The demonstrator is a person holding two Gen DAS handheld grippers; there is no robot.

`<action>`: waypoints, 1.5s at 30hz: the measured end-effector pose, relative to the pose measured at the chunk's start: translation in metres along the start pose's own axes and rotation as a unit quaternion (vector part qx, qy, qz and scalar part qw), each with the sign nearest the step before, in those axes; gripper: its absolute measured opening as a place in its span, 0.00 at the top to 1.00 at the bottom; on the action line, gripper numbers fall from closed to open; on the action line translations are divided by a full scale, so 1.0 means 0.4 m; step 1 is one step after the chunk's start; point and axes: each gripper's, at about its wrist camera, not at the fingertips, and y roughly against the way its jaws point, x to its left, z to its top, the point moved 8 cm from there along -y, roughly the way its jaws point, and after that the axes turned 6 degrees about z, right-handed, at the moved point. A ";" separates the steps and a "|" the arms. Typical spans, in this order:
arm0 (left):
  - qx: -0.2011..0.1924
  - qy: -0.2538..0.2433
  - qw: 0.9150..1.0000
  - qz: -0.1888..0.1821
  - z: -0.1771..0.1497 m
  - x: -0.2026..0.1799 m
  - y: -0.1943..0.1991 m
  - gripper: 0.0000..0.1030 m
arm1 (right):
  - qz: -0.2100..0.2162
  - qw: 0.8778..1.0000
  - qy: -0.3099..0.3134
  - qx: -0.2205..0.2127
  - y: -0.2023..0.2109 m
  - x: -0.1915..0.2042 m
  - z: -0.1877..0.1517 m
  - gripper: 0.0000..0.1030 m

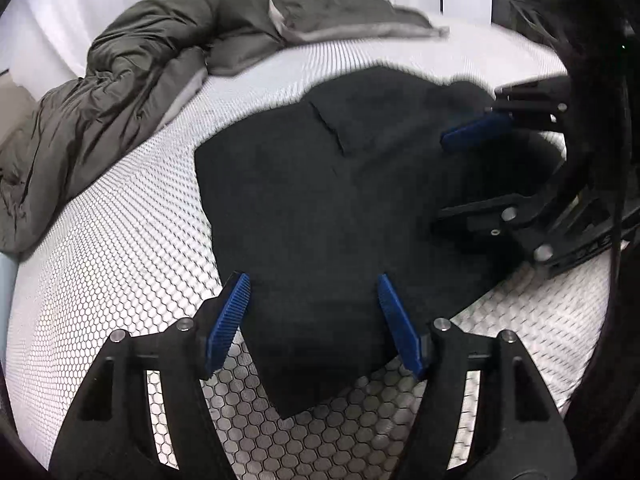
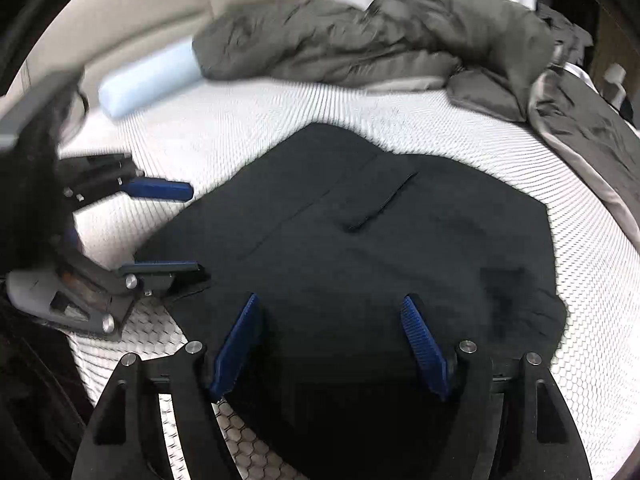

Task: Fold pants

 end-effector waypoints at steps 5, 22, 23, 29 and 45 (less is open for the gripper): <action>0.010 -0.002 1.000 0.024 -0.026 0.019 0.004 0.27 | -0.044 0.999 0.015 0.020 0.041 -0.068 -0.087 0.29; -0.076 -0.020 0.993 -0.086 0.260 -0.375 0.003 0.21 | 0.044 0.972 -0.213 -0.089 0.183 -0.312 -0.110 0.47; -0.065 -0.026 0.994 -0.082 0.253 -0.395 -0.012 0.21 | 0.051 0.971 -0.216 -0.088 0.175 -0.313 -0.101 0.50; -0.038 -0.037 0.996 -0.074 0.214 -0.440 -0.033 0.21 | 0.063 0.965 -0.240 -0.089 0.135 -0.350 -0.070 0.70; -0.061 -0.031 0.990 -0.124 0.161 -0.359 0.035 0.11 | 0.106 0.964 -0.219 -0.106 0.264 -0.255 -0.158 0.60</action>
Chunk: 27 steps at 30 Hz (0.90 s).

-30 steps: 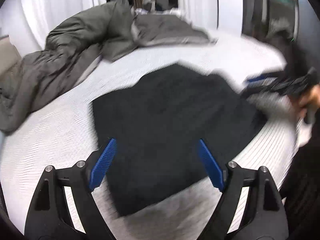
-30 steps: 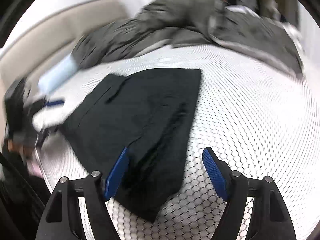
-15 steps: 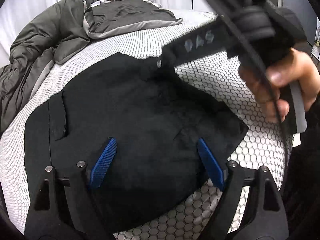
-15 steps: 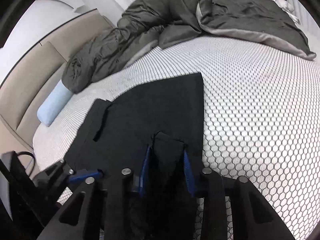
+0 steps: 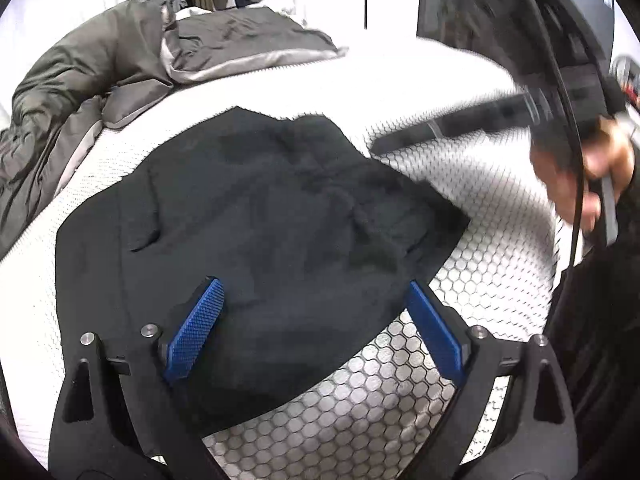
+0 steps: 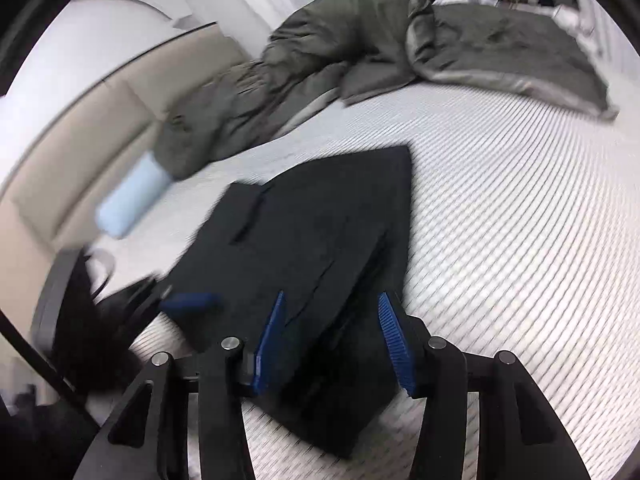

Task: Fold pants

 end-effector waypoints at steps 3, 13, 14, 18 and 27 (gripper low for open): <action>-0.013 0.027 1.000 -0.006 0.009 0.042 0.027 0.11 | 0.030 0.999 0.014 0.021 -0.022 0.037 -0.033 0.65; -0.032 0.054 0.998 0.001 0.026 0.083 0.057 0.11 | 0.006 0.998 0.058 0.030 -0.015 0.092 -0.054 0.94; -0.034 0.056 0.998 -0.001 0.028 0.084 0.058 0.11 | 0.004 0.998 0.060 0.032 -0.013 0.093 -0.060 0.94; -0.035 0.049 0.998 0.000 0.044 0.057 0.040 0.11 | -0.034 0.995 0.037 0.085 -0.059 0.028 -0.103 0.87; 0.014 0.000 0.999 0.029 0.056 -0.043 -0.078 0.11 | -0.044 0.998 -0.034 -0.024 -0.015 -0.047 0.031 0.64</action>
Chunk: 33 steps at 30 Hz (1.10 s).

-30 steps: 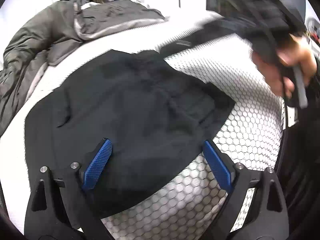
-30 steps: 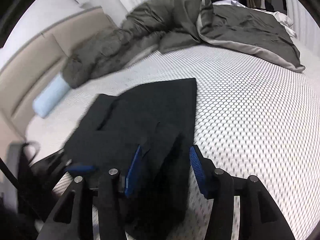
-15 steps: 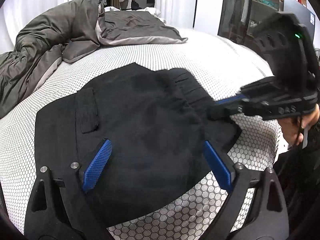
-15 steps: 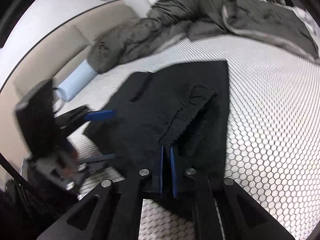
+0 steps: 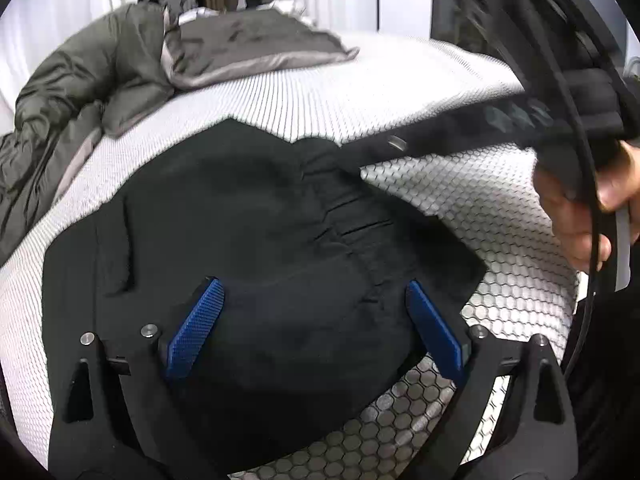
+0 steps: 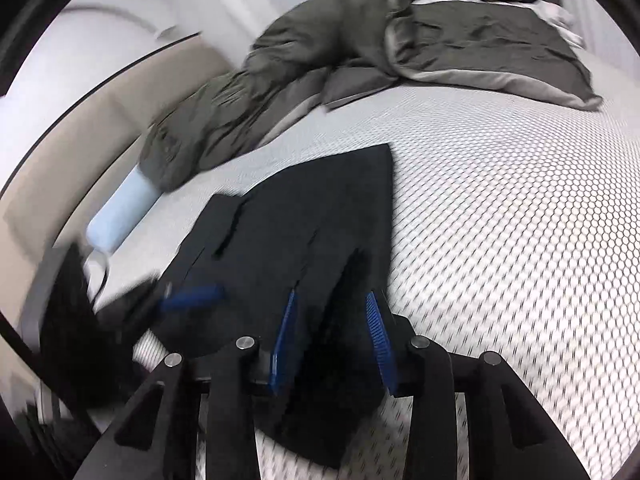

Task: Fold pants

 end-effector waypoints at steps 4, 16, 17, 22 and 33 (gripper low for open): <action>0.009 0.018 1.000 -0.009 0.000 0.005 -0.016 0.11 | -0.013 1.000 -0.023 0.011 -0.090 -0.033 0.042 0.73; -0.032 0.042 0.999 0.000 -0.006 0.084 0.068 0.11 | -0.064 0.998 -0.010 0.000 -0.061 -0.046 0.083 0.67; -0.041 0.060 0.997 0.005 -0.012 0.121 0.088 0.10 | -0.077 0.997 -0.002 -0.020 -0.027 -0.043 0.076 0.45; -0.056 0.148 0.985 0.074 -0.056 0.319 0.133 0.08 | -0.092 0.995 0.036 -0.033 0.041 -0.008 -0.007 0.34; 0.009 0.265 0.956 0.124 -0.229 0.571 0.101 0.08 | -0.024 0.998 0.061 0.017 -0.020 0.071 -0.068 0.39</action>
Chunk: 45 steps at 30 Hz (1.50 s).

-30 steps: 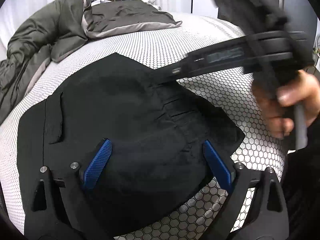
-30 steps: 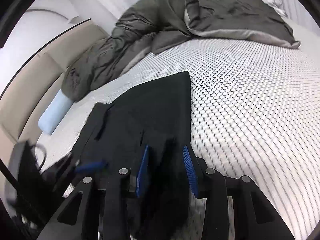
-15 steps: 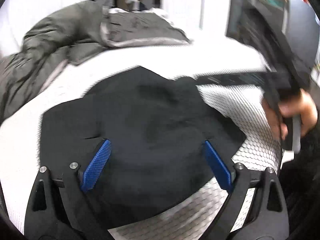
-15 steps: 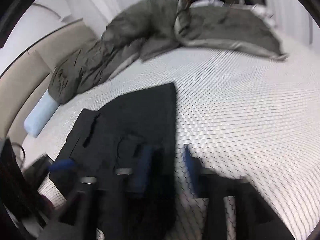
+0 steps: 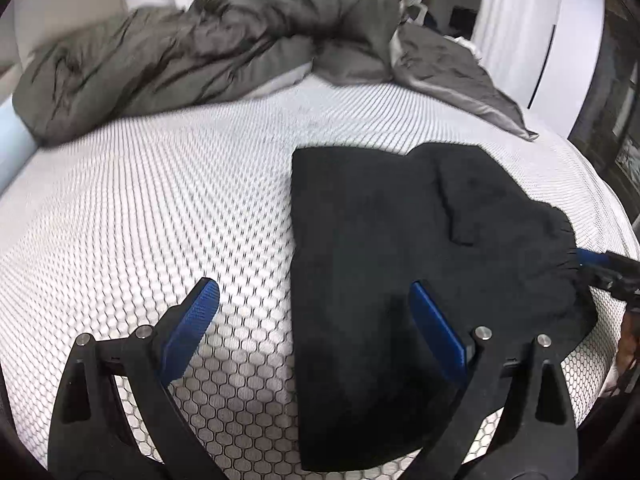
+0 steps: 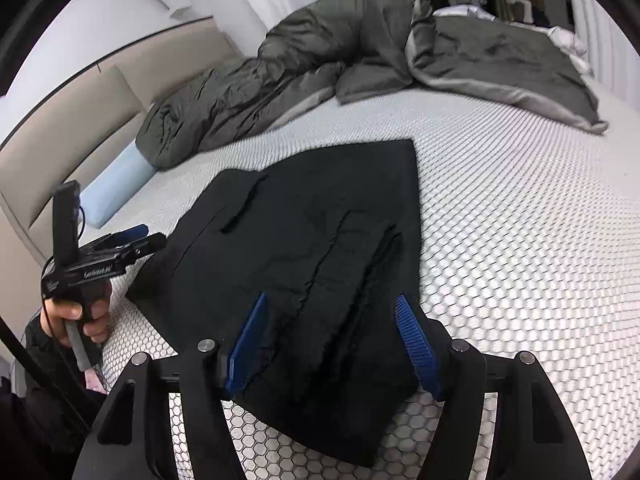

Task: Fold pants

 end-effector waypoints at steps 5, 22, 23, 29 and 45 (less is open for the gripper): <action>0.010 -0.010 1.000 -0.004 -0.014 -0.008 -0.019 0.08 | -0.004 1.000 0.001 0.020 -0.047 -0.002 -0.007 0.80; 0.038 -0.019 0.997 -0.066 -0.029 -0.065 -0.038 0.42 | 0.029 0.996 -0.082 0.021 -0.040 -0.094 -0.037 0.59; 0.038 -0.018 0.997 -0.063 -0.026 -0.067 -0.042 0.42 | 0.030 0.996 -0.080 0.016 -0.043 -0.093 -0.029 0.62; 0.024 -0.022 0.998 -0.044 -0.008 -0.067 -0.029 0.42 | 0.005 0.998 -0.065 0.015 -0.036 -0.083 -0.011 0.57; -0.146 -0.010 0.989 0.009 -0.018 -0.091 0.239 0.01 | -0.009 0.988 0.046 -0.149 0.207 0.083 -0.051 0.00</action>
